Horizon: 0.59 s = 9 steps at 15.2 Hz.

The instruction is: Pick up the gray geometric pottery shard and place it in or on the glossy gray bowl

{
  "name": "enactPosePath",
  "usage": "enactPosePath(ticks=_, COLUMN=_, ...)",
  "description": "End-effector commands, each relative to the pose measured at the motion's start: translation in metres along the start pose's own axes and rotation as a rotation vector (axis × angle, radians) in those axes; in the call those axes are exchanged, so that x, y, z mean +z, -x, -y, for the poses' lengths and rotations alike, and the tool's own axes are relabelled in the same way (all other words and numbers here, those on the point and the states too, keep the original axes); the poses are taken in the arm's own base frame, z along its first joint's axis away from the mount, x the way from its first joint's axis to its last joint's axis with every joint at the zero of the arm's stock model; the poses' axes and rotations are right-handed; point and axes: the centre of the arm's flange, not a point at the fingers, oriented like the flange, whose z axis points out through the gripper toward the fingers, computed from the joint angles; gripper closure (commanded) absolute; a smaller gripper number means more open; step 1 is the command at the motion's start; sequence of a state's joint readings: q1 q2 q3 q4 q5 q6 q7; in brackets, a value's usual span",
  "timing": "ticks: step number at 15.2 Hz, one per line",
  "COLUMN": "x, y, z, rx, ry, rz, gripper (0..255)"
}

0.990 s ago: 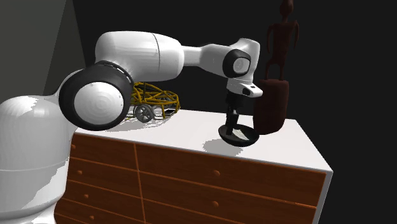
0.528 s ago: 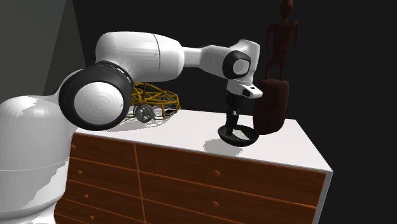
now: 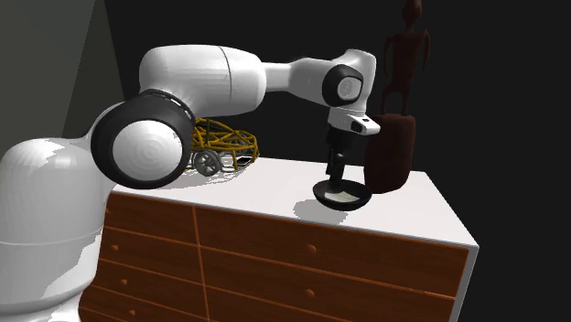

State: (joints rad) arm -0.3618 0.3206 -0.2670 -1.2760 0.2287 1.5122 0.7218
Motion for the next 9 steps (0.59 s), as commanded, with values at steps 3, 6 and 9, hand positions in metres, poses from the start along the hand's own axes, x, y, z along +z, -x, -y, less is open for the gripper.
enactPosePath(ticks=3, x=-0.033, y=0.001, z=-0.001, rx=0.0, ry=0.001, rz=0.001, gripper=0)
enactPosePath(ticks=6, x=-0.033, y=0.001, z=-0.001, rx=0.0, ry=0.001, rz=0.001, gripper=0)
enactPosePath(ticks=9, x=-0.033, y=0.001, z=-0.001, rx=0.0, ry=0.001, rz=0.001, gripper=0)
